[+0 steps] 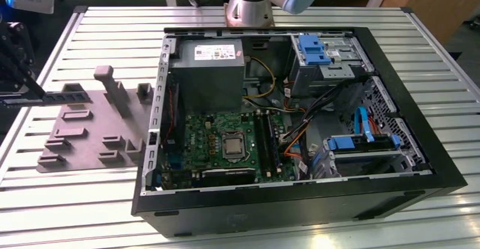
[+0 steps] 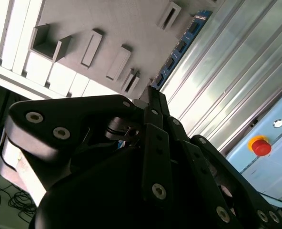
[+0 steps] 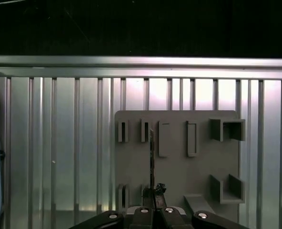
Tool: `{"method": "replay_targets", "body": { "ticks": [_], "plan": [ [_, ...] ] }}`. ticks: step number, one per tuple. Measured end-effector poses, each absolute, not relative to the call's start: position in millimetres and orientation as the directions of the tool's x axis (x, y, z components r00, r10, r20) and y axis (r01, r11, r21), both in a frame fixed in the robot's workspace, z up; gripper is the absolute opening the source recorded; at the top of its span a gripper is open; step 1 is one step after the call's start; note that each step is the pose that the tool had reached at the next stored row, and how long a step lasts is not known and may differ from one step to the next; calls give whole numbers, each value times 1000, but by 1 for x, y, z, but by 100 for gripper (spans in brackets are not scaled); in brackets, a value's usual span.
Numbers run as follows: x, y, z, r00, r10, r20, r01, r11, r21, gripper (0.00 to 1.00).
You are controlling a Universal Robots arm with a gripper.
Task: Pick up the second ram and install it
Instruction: 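Pick up the second ram and move it above second insertion slot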
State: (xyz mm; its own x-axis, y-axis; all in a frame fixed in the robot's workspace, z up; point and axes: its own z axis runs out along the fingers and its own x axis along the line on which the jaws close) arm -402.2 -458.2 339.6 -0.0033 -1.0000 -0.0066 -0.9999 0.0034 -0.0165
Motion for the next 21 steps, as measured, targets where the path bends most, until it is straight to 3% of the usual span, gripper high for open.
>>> {"method": "replay_targets", "body": {
  "ticks": [21],
  "plan": [
    [-402,-458,367,-3,-1000,-7,-1000,3,-18,11]
  ]
}}
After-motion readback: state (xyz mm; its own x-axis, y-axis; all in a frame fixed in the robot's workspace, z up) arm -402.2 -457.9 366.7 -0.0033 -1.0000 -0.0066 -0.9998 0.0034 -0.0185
